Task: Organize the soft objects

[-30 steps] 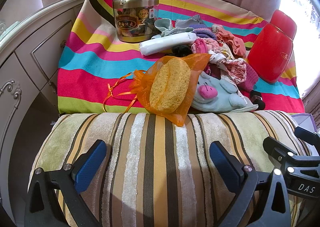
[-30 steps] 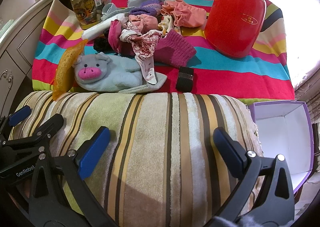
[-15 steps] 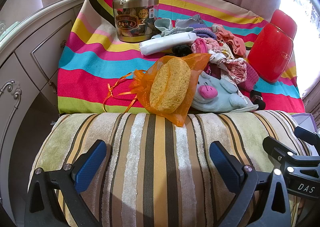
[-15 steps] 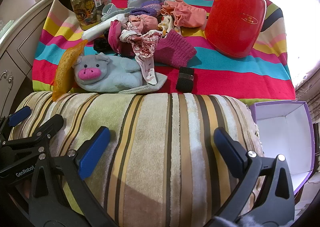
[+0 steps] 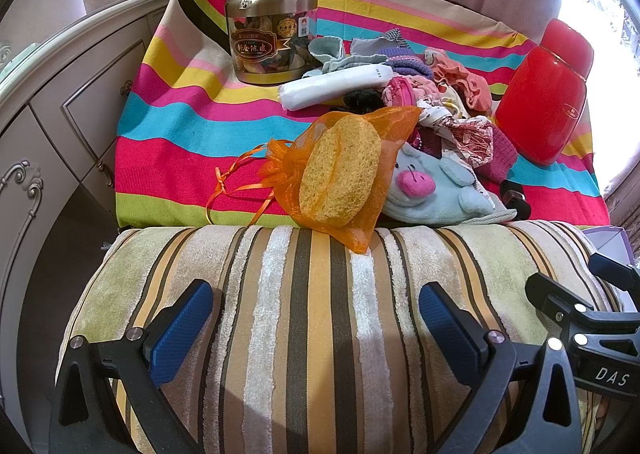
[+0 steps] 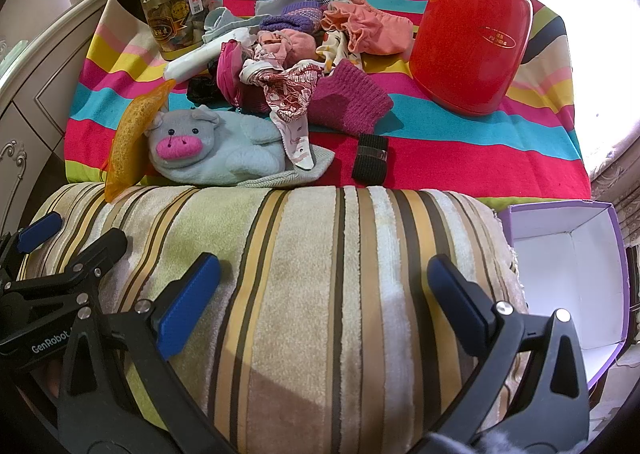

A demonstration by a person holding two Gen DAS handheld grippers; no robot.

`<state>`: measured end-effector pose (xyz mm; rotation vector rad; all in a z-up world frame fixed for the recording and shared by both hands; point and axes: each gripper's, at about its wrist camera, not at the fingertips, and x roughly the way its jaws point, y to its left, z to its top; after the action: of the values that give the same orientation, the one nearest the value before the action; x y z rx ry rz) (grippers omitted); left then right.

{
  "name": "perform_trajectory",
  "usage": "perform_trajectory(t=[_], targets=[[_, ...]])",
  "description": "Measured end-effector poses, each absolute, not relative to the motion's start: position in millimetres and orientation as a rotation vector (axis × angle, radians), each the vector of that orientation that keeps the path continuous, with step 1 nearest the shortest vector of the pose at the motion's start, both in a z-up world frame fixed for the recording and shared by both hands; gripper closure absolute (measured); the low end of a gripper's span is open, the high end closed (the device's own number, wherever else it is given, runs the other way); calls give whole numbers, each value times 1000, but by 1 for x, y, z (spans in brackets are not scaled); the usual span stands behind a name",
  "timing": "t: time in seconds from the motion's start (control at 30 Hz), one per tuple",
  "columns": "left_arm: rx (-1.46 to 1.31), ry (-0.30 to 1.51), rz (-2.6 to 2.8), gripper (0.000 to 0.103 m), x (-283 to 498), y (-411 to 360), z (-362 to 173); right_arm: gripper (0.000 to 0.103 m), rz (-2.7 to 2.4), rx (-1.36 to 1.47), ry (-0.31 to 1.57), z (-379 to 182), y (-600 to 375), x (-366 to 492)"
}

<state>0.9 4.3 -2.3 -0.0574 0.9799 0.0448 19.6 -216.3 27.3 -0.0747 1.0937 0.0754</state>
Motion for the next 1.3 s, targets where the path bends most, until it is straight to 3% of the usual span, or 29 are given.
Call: perform_trajectory(t=[0.83, 1.13, 1.23, 1.3], targets=[[-148, 966, 7, 0, 2, 13, 6, 0, 243, -67, 1140, 27, -228, 36], [-144, 980, -40, 2, 46, 11, 10, 0, 256, -49, 1160, 23, -221, 56], [-132, 1033, -54, 22, 67, 8, -1, 0, 285, -68, 1172, 20, -211, 64], [-175, 1068, -54, 54, 72, 15, -9, 0, 304, -68, 1183, 18, -206, 69]])
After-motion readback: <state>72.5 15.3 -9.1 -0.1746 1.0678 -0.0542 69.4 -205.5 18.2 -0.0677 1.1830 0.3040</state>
